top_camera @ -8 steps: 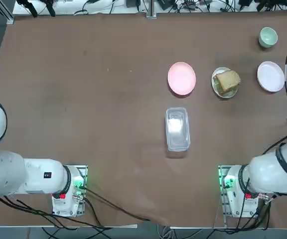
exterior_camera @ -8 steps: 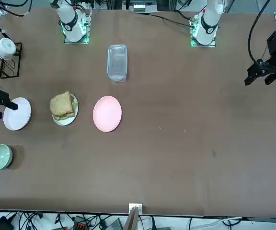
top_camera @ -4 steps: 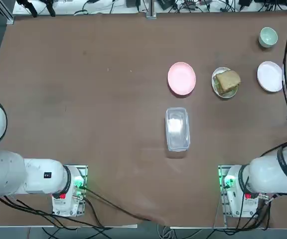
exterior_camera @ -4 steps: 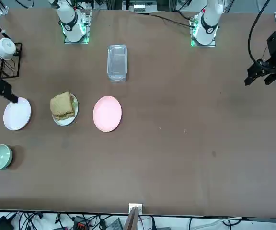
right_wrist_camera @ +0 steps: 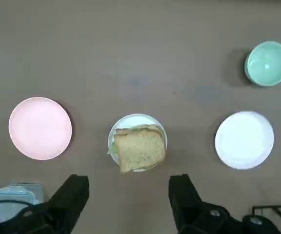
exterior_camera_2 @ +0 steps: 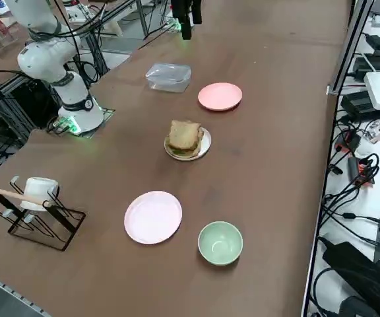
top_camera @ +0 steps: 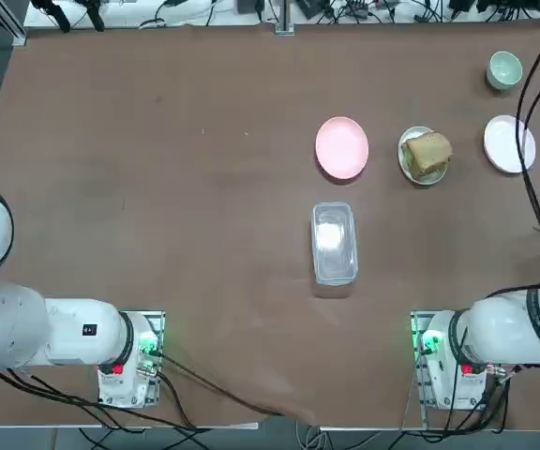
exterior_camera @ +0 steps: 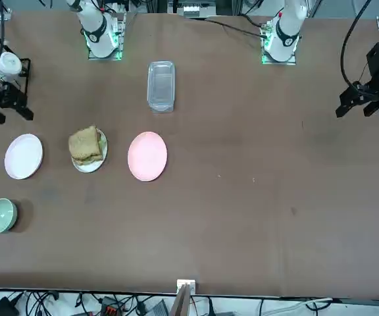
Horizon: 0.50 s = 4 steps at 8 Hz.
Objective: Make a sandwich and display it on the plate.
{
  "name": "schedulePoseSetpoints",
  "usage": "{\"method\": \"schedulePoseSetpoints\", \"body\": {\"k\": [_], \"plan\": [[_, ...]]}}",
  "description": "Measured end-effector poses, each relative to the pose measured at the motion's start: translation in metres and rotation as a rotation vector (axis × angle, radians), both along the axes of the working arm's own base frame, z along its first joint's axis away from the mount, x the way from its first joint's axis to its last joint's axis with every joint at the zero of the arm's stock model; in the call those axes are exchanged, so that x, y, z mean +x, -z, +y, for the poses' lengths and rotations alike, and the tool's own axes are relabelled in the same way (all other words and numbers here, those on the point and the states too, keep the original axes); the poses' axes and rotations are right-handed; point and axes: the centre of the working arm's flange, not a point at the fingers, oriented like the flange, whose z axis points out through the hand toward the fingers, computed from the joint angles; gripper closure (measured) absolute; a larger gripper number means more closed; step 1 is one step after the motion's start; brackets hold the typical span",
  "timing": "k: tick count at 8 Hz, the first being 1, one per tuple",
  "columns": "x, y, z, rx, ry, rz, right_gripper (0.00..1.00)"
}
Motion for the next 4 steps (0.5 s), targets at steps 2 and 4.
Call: {"method": "schedulePoseSetpoints", "body": {"k": [2, 4], "plan": [[-0.014, -0.003, 0.01, 0.0, 0.013, 0.0, 0.0], [-0.021, -0.008, 0.008, 0.001, 0.019, -0.004, 0.0]]}}
